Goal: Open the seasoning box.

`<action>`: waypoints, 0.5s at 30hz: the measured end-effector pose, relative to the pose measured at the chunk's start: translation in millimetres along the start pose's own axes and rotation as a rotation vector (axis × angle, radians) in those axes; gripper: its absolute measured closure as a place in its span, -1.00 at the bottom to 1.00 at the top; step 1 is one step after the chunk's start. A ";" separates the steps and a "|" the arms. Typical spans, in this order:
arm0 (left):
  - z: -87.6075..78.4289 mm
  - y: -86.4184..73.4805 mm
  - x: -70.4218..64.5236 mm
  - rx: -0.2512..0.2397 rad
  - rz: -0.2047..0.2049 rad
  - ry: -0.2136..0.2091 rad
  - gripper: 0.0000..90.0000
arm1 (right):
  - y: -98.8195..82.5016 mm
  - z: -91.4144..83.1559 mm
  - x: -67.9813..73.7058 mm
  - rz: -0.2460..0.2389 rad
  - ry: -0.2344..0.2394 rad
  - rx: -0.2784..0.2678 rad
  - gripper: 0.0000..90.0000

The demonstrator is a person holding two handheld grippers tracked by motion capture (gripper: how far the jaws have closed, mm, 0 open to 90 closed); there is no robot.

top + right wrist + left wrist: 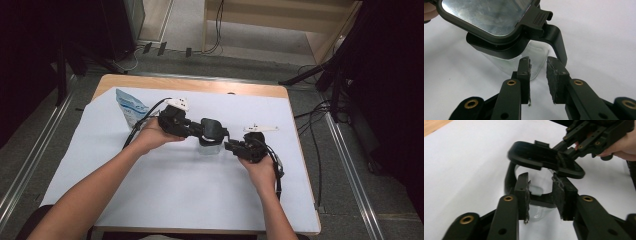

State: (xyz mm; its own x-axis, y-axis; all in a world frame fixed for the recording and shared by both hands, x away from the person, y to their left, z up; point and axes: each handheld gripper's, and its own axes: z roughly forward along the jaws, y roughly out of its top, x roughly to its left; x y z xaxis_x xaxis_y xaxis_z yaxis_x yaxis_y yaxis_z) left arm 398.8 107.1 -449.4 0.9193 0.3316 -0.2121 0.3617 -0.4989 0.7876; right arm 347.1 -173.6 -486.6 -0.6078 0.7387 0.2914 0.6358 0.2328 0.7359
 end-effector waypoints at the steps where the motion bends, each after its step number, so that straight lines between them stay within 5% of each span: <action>1: 0.0 0.0 0.0 0.000 0.000 0.000 0.60 | 0.0 0.0 0.0 0.000 0.000 0.000 0.66; 15: 1.7 12.9 -4.2 0.002 -0.046 0.005 0.84 | 3.0 0.8 -5.4 -0.023 -0.055 0.036 1.00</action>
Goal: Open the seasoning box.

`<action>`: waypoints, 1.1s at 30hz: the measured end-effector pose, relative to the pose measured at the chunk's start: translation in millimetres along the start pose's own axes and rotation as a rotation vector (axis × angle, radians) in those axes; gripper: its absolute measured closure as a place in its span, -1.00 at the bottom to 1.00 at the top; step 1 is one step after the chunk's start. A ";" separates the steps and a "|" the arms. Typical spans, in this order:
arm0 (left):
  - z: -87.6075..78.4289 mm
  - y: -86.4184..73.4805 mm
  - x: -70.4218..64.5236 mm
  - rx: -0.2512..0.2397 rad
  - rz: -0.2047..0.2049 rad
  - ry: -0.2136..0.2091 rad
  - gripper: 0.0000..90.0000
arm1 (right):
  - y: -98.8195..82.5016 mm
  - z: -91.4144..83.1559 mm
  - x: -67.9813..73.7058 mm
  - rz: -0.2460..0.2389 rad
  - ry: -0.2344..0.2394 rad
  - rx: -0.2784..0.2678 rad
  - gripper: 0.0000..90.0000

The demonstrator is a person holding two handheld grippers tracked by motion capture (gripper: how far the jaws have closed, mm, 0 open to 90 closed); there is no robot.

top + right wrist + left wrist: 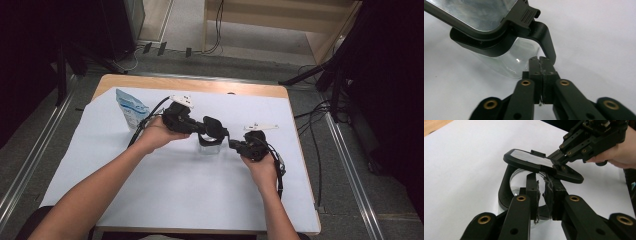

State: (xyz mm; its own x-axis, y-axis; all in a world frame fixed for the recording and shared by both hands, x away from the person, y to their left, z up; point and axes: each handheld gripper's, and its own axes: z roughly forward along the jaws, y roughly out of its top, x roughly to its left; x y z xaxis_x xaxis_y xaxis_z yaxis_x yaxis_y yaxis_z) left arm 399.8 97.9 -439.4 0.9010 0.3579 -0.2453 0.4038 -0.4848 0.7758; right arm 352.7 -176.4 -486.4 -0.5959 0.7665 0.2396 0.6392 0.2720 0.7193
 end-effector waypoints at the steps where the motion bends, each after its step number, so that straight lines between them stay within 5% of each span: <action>1: -0.2 0.4 0.0 0.002 -0.001 0.000 0.84 | 0.0 0.0 0.0 0.000 0.000 0.000 1.00; 15: -1.0 10.3 -3.5 0.012 -0.005 0.001 0.87 | 9.0 8.6 -15.0 0.028 -0.022 -0.038 1.00; 33: 5.0 17.5 -3.8 -0.012 -0.025 -0.015 0.87 | 10.9 14.3 -5.5 0.014 0.000 -0.024 1.00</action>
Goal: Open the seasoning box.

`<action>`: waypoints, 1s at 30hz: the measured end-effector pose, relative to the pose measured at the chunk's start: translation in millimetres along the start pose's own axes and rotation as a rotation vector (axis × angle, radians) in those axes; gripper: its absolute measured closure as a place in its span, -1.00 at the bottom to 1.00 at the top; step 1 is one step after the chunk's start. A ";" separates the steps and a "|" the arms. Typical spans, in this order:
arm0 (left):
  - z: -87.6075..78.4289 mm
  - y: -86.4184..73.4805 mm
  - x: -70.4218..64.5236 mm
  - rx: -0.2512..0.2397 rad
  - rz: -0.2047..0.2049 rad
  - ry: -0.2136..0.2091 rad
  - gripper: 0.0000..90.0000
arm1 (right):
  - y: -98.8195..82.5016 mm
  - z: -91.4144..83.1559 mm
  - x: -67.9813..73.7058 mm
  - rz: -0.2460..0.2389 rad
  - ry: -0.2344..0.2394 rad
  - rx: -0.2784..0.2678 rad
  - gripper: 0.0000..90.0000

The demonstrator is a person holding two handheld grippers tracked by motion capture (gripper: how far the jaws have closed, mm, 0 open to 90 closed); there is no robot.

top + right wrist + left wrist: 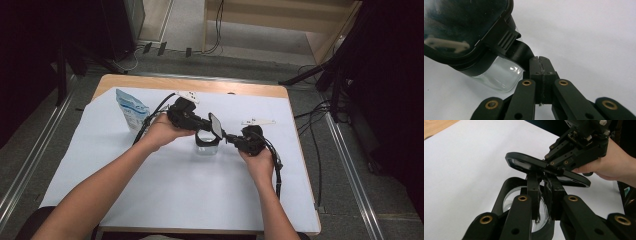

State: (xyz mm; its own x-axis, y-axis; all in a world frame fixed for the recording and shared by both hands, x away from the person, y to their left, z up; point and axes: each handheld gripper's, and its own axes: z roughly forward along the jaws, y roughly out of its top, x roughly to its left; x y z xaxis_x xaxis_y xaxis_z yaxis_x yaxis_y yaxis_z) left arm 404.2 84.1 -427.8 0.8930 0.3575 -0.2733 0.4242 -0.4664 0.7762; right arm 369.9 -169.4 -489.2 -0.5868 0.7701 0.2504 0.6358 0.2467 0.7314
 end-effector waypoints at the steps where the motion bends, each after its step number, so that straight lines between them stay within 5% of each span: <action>1: 0.3 0.3 0.0 -0.005 -0.004 -0.004 0.87 | -0.1 0.0 0.2 0.002 0.002 0.001 1.00; 30: 18.6 11.4 -4.3 0.028 0.008 -0.026 0.88 | -5.4 4.4 13.7 0.009 0.030 -0.011 1.00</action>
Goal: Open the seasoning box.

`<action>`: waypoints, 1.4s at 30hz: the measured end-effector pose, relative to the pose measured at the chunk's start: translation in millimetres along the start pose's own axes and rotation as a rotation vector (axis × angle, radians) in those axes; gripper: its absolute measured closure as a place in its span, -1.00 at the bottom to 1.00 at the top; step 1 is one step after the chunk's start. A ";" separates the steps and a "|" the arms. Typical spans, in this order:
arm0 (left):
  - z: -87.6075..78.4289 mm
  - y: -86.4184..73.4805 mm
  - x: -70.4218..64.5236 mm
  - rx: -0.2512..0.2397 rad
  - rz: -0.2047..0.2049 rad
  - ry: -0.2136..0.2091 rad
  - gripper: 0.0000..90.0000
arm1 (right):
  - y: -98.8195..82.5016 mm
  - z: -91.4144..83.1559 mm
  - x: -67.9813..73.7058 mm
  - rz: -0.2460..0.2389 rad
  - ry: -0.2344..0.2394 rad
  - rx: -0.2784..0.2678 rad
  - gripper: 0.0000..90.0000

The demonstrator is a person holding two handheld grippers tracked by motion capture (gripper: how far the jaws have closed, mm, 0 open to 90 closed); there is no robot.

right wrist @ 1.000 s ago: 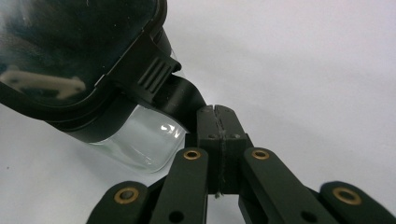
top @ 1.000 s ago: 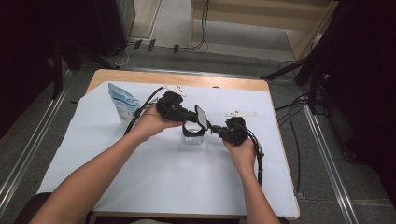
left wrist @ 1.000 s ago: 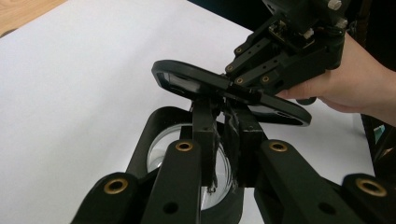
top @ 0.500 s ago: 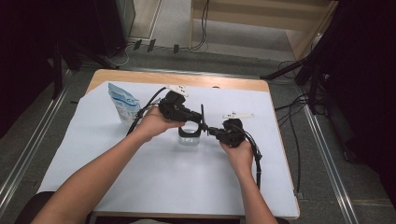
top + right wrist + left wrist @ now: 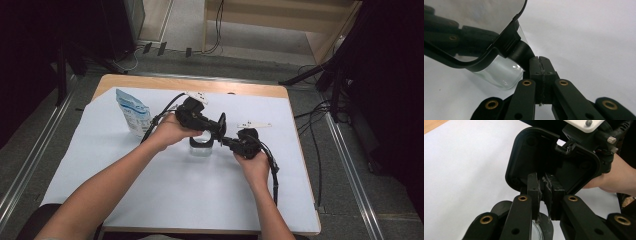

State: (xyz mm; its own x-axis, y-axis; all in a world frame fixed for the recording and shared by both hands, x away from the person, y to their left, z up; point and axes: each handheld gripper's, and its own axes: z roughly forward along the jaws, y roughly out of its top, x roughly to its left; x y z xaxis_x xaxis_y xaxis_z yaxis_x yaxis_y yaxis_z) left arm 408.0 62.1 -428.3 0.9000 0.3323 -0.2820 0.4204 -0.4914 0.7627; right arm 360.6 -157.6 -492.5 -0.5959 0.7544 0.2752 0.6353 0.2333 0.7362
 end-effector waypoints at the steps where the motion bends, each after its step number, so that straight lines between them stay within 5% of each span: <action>1: 1.4 -0.1 0.0 -0.002 -0.002 -0.001 0.88 | -0.1 0.0 -0.1 0.001 0.000 0.000 1.00; 19: -1.4 -0.8 -1.4 0.020 -0.005 -0.001 0.81 | -0.4 -2.2 -0.2 0.000 -0.001 -0.007 0.97; 33: -32.9 -10.0 -8.3 0.028 0.011 0.010 0.43 | -3.6 -19.3 5.8 -0.030 0.017 -0.011 0.75; 42: -50.9 -24.8 -12.0 -0.011 0.014 -0.004 0.32 | -9.7 -32.2 17.6 -0.050 0.042 -0.023 0.59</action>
State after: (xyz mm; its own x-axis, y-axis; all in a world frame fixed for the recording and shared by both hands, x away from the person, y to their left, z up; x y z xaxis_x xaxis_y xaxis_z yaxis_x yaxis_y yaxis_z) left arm 381.0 111.3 -414.2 0.9062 0.3221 -0.2739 0.4067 -0.4873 0.7727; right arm 328.1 -166.4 -474.9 -0.6473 0.7154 0.2629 0.5931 0.2561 0.7634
